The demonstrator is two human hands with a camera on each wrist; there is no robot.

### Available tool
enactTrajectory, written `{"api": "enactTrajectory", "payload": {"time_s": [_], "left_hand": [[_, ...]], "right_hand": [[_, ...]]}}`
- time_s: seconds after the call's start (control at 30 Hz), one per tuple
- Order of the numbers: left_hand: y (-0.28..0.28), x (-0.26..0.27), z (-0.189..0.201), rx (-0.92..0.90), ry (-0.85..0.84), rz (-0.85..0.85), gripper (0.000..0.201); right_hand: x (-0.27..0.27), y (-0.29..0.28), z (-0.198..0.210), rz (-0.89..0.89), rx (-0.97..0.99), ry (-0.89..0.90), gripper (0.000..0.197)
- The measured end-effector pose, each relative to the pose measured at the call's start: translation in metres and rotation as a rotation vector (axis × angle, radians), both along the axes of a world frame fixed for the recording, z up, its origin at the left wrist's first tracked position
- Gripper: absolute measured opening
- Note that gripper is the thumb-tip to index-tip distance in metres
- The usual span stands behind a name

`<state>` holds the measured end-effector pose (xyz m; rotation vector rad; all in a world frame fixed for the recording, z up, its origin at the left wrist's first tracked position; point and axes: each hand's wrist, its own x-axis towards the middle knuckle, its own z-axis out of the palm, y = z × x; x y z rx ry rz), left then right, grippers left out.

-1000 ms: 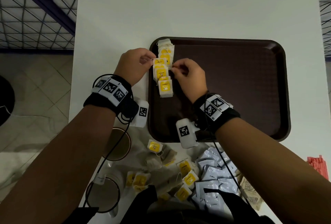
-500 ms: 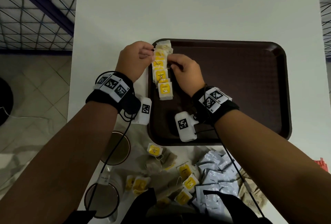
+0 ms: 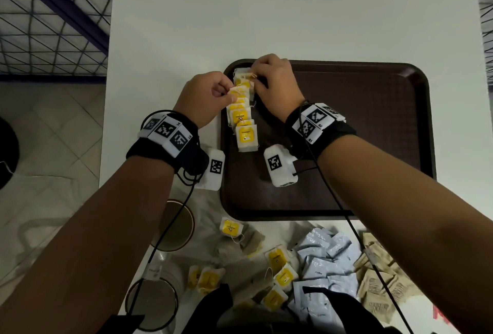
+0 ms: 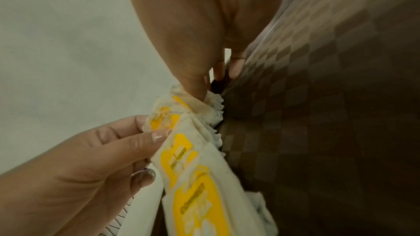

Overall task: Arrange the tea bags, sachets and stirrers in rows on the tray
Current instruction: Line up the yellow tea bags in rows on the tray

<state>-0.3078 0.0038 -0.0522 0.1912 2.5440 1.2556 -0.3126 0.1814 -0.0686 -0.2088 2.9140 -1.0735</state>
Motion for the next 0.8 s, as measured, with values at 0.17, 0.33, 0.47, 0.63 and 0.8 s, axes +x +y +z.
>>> {"api": "enactTrajectory", "payload": {"time_s": [0.17,0.33,0.47,0.63,0.8], "left_hand": [[-0.005,0.003,0.003,0.055,-0.035,-0.037,0.014],[-0.008,0.001,0.004,0.086,0.04,0.037,0.011],[-0.011,-0.01,0.002,0.046,0.104,0.147,0.016],[-0.003,-0.028,-0.007,-0.047,0.057,0.081,0.029],[0.007,-0.045,-0.005,-0.05,0.062,0.029,0.02]], "right_hand": [[-0.005,-0.006,0.012,-0.003,-0.144,-0.099,0.018],[-0.002,-0.003,0.009,-0.183,-0.268,-0.053,0.025],[0.013,0.001,0.002,-0.335,-0.408,-0.109,0.011],[0.021,-0.003,-0.003,-0.291,-0.411,-0.174,0.012],[0.021,-0.008,-0.002,-0.271,-0.443,-0.119,0.017]]}}
